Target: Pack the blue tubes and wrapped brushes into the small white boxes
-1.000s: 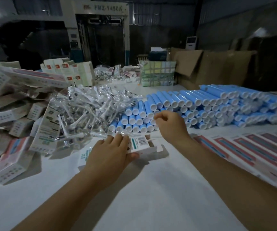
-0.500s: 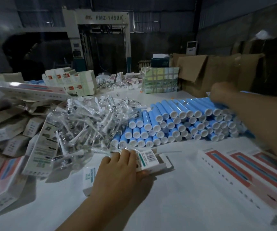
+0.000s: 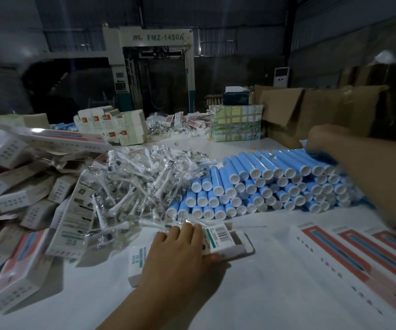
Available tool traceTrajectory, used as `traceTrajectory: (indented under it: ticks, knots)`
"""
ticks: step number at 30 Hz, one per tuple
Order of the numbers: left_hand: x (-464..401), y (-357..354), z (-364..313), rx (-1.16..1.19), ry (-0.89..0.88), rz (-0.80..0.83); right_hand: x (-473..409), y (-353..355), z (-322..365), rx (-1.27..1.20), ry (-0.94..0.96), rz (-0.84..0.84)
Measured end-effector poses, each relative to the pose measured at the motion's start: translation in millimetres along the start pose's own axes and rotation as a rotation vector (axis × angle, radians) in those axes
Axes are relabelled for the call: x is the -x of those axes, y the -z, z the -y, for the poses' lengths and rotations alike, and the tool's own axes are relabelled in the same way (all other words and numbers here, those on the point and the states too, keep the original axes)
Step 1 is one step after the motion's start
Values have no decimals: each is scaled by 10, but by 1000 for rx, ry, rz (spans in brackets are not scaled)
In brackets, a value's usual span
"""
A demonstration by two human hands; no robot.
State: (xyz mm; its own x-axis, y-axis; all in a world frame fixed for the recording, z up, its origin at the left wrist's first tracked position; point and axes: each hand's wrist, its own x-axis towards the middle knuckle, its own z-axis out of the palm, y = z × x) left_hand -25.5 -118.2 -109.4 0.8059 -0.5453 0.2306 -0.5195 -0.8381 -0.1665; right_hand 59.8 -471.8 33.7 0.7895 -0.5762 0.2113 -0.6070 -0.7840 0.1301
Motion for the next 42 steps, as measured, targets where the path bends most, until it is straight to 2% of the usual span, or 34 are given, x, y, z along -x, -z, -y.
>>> traceTrajectory:
  ticks: [3,4,6,9,11,13,18,20,24,27,29,35,38,42]
  knots:
    - [-16,-34,33,-27,12,-41,92,197,15,-179,92,-118]
    - [-27,-41,37,-37,21,-55,151,283,44,-335,135,-207]
    - [-41,-51,47,-36,37,-83,383,443,131,-815,201,-333]
    - [-21,-20,49,-22,71,-121,952,375,262,-1547,242,-259]
    - [2,9,48,-15,100,-146,1330,111,388,-1806,224,-189]
    - [30,35,48,-10,126,-171,1665,-205,535,-1916,146,-157]
    - [133,86,25,-8,160,-185,2005,-603,741,-1907,-38,-132]
    - [169,80,11,-30,157,-179,2064,-626,765,-1898,-41,-126]
    - [172,98,-17,-43,153,-184,2175,-725,843,-1891,-26,14]
    - [185,109,-32,-21,145,-172,2223,-815,898,-1696,26,51]
    - [206,88,-30,-24,129,-163,2256,-848,912,-1654,29,81]
    - [207,59,-66,-48,62,-120,2179,-772,839,-1735,-32,37]
    - [202,46,-76,-40,23,-106,2115,-579,903,-1653,151,-16]
    - [193,61,-87,-57,-3,-74,2093,-238,1354,-1286,630,-37]
